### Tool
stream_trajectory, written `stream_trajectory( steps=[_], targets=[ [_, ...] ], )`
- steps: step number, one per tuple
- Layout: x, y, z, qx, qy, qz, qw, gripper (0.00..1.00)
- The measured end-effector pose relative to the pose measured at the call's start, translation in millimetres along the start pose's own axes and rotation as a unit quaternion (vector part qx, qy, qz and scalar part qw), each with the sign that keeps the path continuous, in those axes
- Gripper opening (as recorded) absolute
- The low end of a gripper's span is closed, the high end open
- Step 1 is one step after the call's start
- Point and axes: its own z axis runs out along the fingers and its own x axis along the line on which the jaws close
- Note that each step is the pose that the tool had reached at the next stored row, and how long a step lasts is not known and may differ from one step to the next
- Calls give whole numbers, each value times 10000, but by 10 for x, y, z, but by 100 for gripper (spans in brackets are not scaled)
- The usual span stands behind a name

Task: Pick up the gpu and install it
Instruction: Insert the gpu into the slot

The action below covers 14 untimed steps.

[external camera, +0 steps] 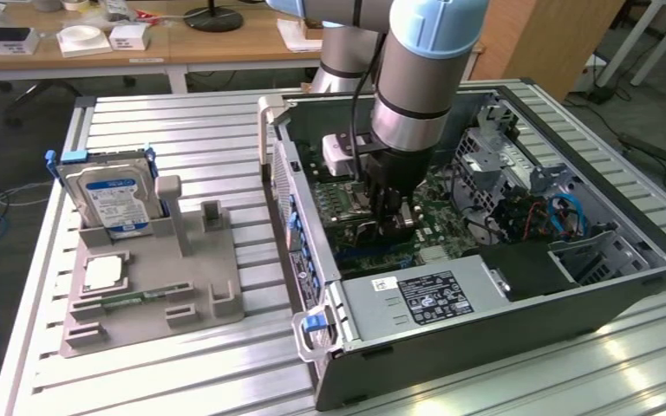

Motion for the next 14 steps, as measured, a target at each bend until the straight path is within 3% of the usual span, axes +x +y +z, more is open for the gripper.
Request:
stream_trajectory(
  steps=[14],
  targets=[
    [0,-9,-4,-13,-12,3,10000,26]
  ],
)
